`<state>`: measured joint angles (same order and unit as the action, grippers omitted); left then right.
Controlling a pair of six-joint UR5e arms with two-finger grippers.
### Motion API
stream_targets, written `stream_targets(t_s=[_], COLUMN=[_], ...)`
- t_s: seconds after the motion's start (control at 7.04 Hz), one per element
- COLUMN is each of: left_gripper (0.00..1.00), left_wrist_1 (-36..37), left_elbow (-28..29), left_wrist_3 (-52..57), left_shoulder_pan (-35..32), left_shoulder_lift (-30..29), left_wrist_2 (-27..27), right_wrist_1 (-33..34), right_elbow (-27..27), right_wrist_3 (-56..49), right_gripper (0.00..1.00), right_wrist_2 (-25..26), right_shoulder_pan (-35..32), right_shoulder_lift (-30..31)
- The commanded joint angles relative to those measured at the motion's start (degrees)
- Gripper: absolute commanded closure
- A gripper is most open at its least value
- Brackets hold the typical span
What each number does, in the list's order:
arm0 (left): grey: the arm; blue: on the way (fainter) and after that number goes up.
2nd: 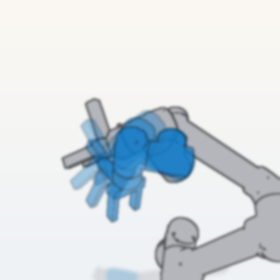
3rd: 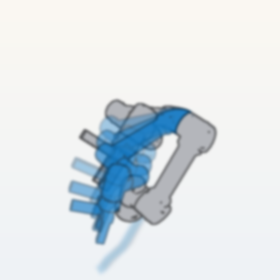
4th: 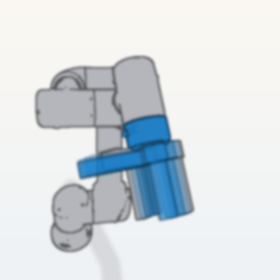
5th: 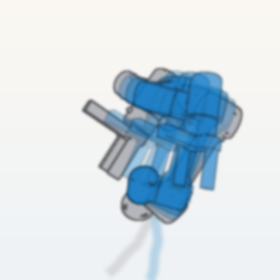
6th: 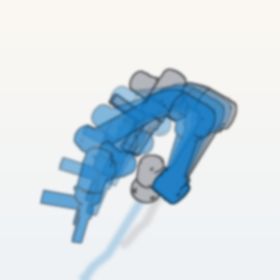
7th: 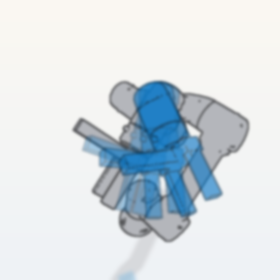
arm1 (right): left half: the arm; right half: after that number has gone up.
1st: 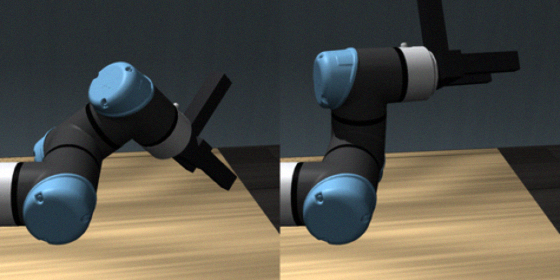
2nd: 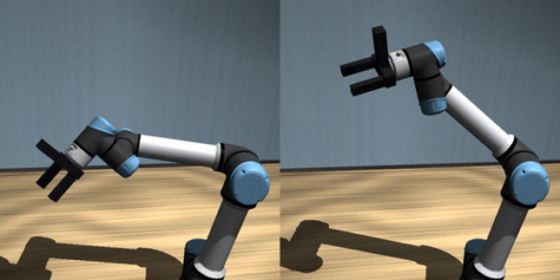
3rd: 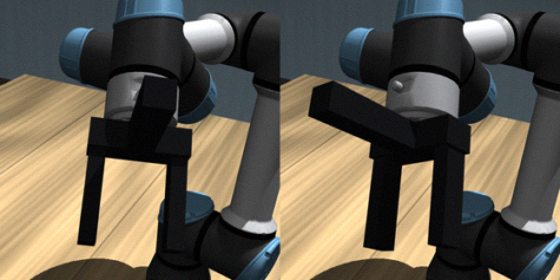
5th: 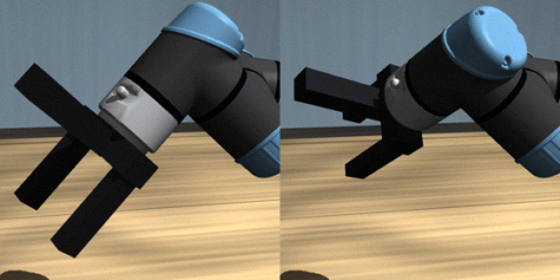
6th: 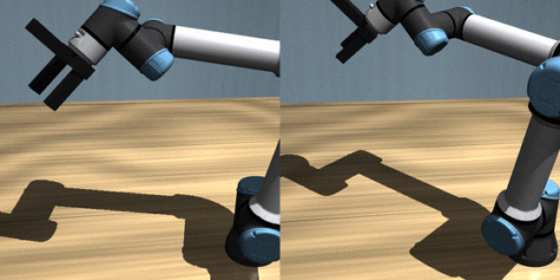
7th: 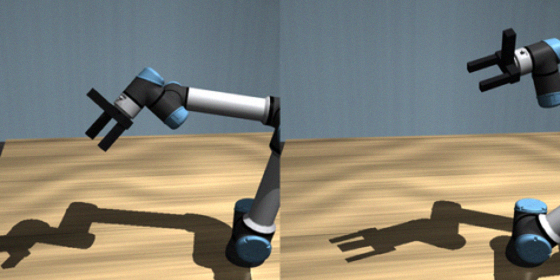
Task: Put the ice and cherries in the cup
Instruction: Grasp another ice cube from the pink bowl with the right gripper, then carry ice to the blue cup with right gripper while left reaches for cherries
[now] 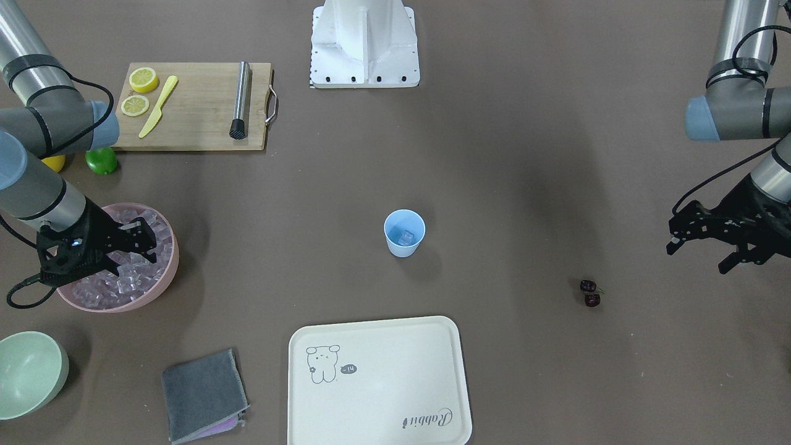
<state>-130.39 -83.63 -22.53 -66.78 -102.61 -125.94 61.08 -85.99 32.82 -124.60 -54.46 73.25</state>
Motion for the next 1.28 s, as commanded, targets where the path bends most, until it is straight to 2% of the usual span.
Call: stream_targets(t_s=[0.0,0.28,0.43,0.57,0.71,0.85,0.99,1.14], left_gripper=[0.03,0.03,0.03,0.03,0.03,0.03,0.03,0.03], left_wrist_1=[-1.0,-1.0,-1.0,-1.0,-1.0,-1.0,-0.7,-0.8], left_elbow=[0.3,0.5,0.6,0.6,0.6,0.6,1.2,3.1], left_wrist_3=[-0.1,-0.1,-0.1,0.1,0.1,-0.1,-0.1,0.1], left_shoulder_pan=[0.1,0.2,0.2,0.2,0.2,0.2,0.2,0.9], left_shoulder_lift=[0.4,0.4,0.4,0.4,0.4,0.3,-0.2,-1.7], left_wrist_2=[0.0,0.1,0.2,0.3,0.3,0.3,0.4,0.6], right_wrist_1=[0.1,1.2,7.8,19.4,28.9,31.3,31.1,31.1], right_elbow=[-0.7,-3.4,-7.7,-12.1,-11.9,-10.5,-5.5,-2.2], right_wrist_3=[0.3,0.8,1.0,1.7,6.6,13.4,21.0,26.4], right_gripper=[0.78,0.9,0.95,0.97,0.99,0.99,1.0,1.0], right_wrist_2=[0.3,-0.5,-1.2,-1.2,0.4,2.8,7.3,8.5], right_shoulder_pan=[0.0,-0.7,-1.5,-1.4,1.2,4.6,8.0,10.5], right_shoulder_lift=[0.2,0.3,-0.6,-4.8,-12.6,-18.6,-25.6,-30.8])
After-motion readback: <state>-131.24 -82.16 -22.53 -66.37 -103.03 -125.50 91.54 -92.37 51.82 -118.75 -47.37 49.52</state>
